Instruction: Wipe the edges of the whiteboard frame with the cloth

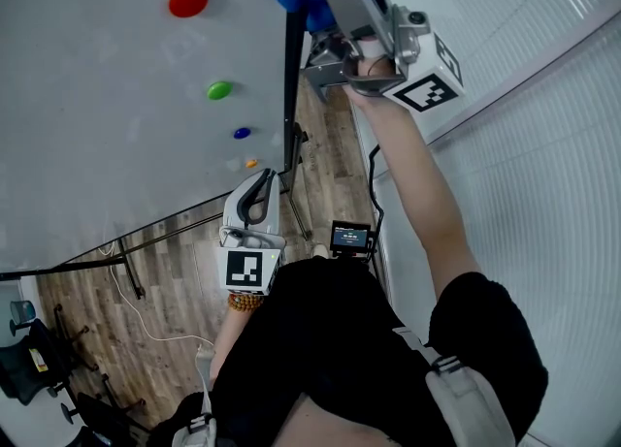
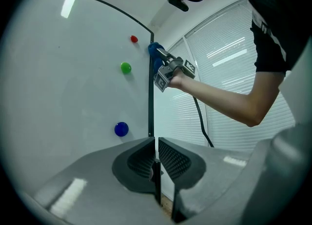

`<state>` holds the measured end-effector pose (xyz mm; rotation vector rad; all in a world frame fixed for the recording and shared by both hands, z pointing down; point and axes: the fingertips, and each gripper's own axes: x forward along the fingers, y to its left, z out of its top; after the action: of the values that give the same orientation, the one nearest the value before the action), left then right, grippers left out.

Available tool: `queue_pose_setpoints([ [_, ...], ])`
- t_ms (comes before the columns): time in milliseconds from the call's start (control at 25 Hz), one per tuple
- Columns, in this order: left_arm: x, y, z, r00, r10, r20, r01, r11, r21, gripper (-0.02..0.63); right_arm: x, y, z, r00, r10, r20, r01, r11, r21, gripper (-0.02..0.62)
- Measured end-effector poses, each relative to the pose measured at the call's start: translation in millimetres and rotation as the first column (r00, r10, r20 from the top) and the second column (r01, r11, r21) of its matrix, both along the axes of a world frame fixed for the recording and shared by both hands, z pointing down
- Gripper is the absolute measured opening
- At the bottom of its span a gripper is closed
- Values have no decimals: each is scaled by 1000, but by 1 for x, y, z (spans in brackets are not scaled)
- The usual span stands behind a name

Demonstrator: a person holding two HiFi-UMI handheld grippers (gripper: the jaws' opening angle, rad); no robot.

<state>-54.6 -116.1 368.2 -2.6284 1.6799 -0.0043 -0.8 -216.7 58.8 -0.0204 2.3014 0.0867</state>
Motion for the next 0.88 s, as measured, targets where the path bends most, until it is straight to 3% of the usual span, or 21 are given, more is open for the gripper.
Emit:
queue_pose_setpoints([
  [400, 1, -1, -6, 1000, -1, -2, 1, 1000, 0, 112, 0, 3, 14, 1000, -3, 4, 3, 1000, -20, 100],
  [880, 1, 1, 34, 1000, 1, 2, -1, 1000, -6, 112, 1, 10, 73, 1000, -6, 5, 6, 1000, -28, 100],
])
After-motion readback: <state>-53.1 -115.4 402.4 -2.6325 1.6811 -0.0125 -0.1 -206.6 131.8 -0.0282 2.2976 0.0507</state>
